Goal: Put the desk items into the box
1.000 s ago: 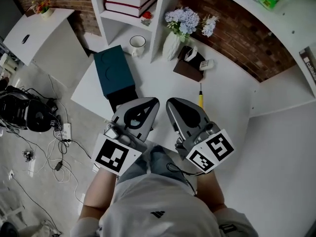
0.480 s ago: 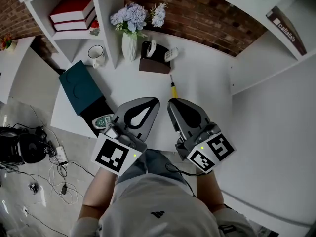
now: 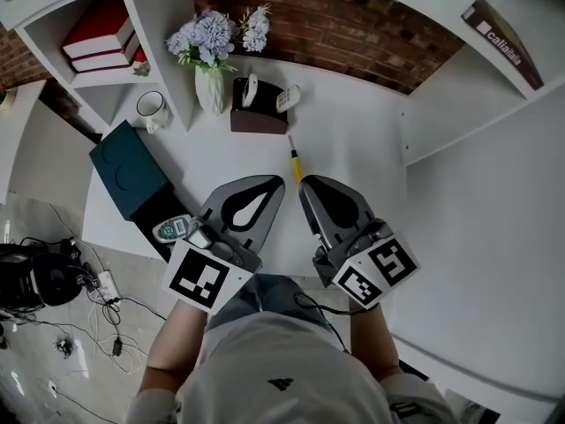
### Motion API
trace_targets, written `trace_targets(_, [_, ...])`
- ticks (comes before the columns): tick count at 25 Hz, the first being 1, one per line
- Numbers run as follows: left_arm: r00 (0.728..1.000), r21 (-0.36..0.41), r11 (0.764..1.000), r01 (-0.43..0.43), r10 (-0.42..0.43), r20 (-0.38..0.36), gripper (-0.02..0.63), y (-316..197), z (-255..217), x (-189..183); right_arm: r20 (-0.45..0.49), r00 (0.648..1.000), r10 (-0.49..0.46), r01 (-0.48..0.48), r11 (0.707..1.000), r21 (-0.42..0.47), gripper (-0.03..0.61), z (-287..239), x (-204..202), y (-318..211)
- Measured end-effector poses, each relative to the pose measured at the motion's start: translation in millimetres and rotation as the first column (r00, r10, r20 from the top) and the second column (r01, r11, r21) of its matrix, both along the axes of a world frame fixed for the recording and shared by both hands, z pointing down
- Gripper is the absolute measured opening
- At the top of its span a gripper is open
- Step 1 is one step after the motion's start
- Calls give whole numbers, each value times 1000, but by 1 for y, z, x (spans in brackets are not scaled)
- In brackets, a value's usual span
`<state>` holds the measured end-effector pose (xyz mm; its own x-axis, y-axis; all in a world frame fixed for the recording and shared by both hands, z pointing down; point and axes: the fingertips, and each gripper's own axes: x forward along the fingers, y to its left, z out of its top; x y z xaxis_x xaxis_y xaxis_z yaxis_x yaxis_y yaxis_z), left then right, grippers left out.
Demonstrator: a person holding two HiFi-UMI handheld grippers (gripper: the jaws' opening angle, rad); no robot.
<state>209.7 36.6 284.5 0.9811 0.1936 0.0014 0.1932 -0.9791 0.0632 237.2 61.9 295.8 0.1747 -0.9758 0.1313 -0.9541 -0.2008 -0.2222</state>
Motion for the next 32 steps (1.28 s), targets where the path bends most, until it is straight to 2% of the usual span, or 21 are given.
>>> trace_targets(10, [999, -17, 1000, 23, -23, 33, 12, -7, 15, 30, 48, 999, -20, 22, 999, -39, 14, 24, 32, -9])
trace_targets(17, [997, -16, 998, 62, -61, 50, 12, -17, 21, 50, 87, 996, -27, 33, 997, -65, 15, 41, 69, -23])
trace_targets(26, [985, 7, 987, 158, -158, 71, 12, -42, 24, 54, 101, 995, 9, 4, 992, -123, 25, 70, 133, -52])
trace_targets(32, [970, 35, 974, 225, -227, 81, 12, -59, 26, 48, 96, 995, 34, -15, 981, -192, 53, 96, 166, -76])
